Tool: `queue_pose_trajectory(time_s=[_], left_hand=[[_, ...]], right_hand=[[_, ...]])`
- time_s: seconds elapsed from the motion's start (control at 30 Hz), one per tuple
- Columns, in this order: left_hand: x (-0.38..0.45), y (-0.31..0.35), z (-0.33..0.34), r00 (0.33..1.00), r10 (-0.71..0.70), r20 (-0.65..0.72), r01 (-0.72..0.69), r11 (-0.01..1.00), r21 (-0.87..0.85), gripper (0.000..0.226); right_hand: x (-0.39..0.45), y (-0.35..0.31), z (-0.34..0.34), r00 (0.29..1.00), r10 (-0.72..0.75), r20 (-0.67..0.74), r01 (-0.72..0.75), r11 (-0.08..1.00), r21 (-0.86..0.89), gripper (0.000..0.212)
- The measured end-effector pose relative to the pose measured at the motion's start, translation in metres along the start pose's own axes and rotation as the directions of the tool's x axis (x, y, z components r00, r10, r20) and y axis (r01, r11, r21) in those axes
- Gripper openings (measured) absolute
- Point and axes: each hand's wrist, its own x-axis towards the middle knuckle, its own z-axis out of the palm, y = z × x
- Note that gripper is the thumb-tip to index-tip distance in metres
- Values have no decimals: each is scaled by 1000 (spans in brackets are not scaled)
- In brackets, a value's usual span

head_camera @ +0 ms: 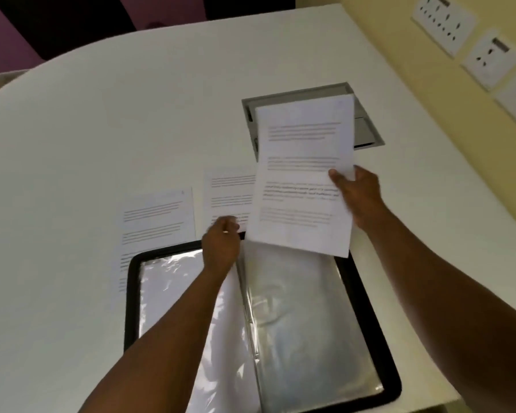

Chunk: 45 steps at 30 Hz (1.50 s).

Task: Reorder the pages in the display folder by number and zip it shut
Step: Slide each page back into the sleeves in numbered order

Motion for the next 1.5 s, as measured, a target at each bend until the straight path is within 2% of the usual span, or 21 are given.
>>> queue_pose_trajectory(time_s=[0.03, 0.07, 0.1, 0.17, 0.23, 0.37, 0.53, 0.63, 0.73, 0.8, 0.93, 1.03, 1.2, 1.27, 1.33, 1.4, 1.5], left_hand=[[-2, -5, 13, 985, 130, 115, -155, 958, 240, 18], [-2, -11, 25, 946, 177, 271, -285, 852, 438, 25], [-1, -16, 36, 906, 162, 392, -379, 723, 577, 34], [-1, -23, 53, 864, 142, 483, -483, 499, 719, 50], [2, -21, 64, 872, 144, 467, -479, 441, 759, 48], [15, -11, 69, 869, 66, 491, -457, 491, 742, 35], [22, 3, 71, 829, 50, 557, -512, 469, 720, 11], [24, 3, 70, 814, 43, 580, -500, 560, 660, 20], [27, 8, 71, 789, 40, 613, -504, 614, 608, 12], [31, 13, 71, 789, 42, 613, -481, 663, 573, 11], [36, 15, 70, 806, 46, 590, -434, 724, 536, 31], [38, 17, 70, 800, 31, 599, -413, 753, 513, 27], [45, 18, 72, 766, 61, 640, -483, 711, 511, 11], [44, 21, 73, 746, 49, 664, -526, 654, 544, 7], [42, 23, 73, 736, 49, 676, -568, 588, 576, 13], [38, 21, 71, 746, 62, 663, -575, 563, 594, 17], [25, 17, 70, 775, 71, 628, -538, 596, 596, 13]], right_hand=[[7, -1, -13, 999, -11, -49, 11, 1000, 2, 30], [13, -2, -25, 996, -17, -90, 18, 1000, 12, 29], [19, -2, -35, 992, -13, -122, 17, 999, 27, 27], [27, -1, -50, 987, 16, -160, -3, 997, 77, 20], [34, 3, -61, 982, 43, -186, -24, 994, 103, 17], [45, 11, -70, 975, 97, -200, -73, 990, 123, 16], [60, 15, -64, 979, 125, -164, -98, 981, 166, 14], [71, 19, -54, 985, 135, -111, -115, 979, 168, 9], [80, 22, -41, 986, 143, -81, -129, 978, 165, 9], [86, 22, -34, 986, 145, -77, -130, 977, 171, 10], [97, 24, -26, 986, 150, -72, -136, 975, 177, 11], [103, 25, -23, 986, 150, -72, -135, 975, 176, 11], [111, 26, -20, 988, 134, -80, -117, 974, 195, 11], [112, 27, -17, 988, 135, -81, -117, 973, 197, 11], [113, 28, -15, 989, 133, -68, -115, 969, 218, 10], [112, 27, -9, 991, 130, -30, -119, 964, 239, 10], [109, 29, 5, 988, 144, 49, -152, 941, 301, 12]])
